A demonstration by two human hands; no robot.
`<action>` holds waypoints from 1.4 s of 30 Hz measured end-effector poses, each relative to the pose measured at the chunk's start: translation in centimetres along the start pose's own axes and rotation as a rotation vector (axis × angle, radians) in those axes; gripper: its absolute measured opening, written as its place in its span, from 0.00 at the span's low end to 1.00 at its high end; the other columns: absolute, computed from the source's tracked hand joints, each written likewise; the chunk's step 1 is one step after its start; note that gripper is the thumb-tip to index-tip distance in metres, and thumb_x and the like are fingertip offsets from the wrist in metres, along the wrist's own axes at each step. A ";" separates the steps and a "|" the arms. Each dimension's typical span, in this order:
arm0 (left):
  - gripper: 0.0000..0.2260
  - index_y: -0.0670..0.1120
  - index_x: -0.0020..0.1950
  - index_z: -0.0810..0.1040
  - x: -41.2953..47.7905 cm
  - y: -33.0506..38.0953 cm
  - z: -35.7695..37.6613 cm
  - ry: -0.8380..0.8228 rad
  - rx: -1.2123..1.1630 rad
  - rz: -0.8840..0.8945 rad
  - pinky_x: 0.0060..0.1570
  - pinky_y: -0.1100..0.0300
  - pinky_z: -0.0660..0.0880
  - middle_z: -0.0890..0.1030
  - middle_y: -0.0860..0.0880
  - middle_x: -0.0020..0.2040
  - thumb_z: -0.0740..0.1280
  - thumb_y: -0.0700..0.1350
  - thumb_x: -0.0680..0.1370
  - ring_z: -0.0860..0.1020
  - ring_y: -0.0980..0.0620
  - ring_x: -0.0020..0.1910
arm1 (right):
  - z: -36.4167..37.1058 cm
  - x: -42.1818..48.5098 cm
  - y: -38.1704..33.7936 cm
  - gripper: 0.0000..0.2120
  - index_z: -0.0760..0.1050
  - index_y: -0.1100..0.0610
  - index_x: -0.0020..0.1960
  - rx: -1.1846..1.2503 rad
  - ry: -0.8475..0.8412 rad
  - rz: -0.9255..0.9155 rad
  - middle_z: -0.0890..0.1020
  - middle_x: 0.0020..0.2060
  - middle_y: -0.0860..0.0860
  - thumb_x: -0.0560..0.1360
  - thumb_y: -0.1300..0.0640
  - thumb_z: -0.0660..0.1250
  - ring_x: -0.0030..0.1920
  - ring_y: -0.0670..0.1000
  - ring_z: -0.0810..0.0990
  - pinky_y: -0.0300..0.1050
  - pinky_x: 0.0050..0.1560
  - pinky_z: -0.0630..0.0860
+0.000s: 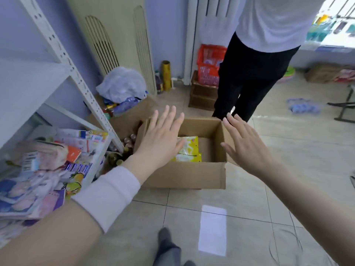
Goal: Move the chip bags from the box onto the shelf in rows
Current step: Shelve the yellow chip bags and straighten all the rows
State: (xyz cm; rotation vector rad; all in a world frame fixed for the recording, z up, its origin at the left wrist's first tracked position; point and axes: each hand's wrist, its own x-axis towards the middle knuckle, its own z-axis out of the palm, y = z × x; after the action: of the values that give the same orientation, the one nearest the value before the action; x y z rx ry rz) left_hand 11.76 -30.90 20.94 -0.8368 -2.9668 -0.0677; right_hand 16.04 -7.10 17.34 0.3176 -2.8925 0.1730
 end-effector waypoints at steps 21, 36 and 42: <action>0.27 0.46 0.76 0.49 18.0 8.3 12.2 -0.156 -0.320 -0.215 0.72 0.53 0.38 0.47 0.45 0.77 0.53 0.54 0.81 0.43 0.48 0.76 | 7.8 6.9 18.3 0.27 0.67 0.65 0.67 -0.056 -0.250 0.003 0.70 0.67 0.62 0.75 0.49 0.53 0.68 0.62 0.67 0.50 0.68 0.58; 0.28 0.48 0.77 0.48 25.3 14.7 20.3 -0.205 -0.455 -1.053 0.72 0.53 0.39 0.46 0.46 0.77 0.55 0.53 0.80 0.42 0.48 0.76 | 19.5 19.5 27.9 0.28 0.70 0.67 0.65 0.177 -0.491 -0.529 0.73 0.63 0.63 0.74 0.48 0.53 0.64 0.63 0.71 0.59 0.61 0.72; 0.27 0.47 0.76 0.50 25.3 16.9 21.1 -0.130 -0.506 -1.244 0.73 0.53 0.42 0.47 0.45 0.77 0.56 0.51 0.80 0.43 0.48 0.76 | 21.1 20.9 27.5 0.27 0.69 0.66 0.64 0.189 -0.509 -0.715 0.75 0.62 0.62 0.73 0.48 0.53 0.62 0.62 0.73 0.49 0.64 0.61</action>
State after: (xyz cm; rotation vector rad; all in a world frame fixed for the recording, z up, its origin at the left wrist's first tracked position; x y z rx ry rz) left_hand -1.86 -2.12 2.10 1.1308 -3.0599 -0.8220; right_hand -14.53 12.41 -0.66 1.5891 -2.9975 0.2657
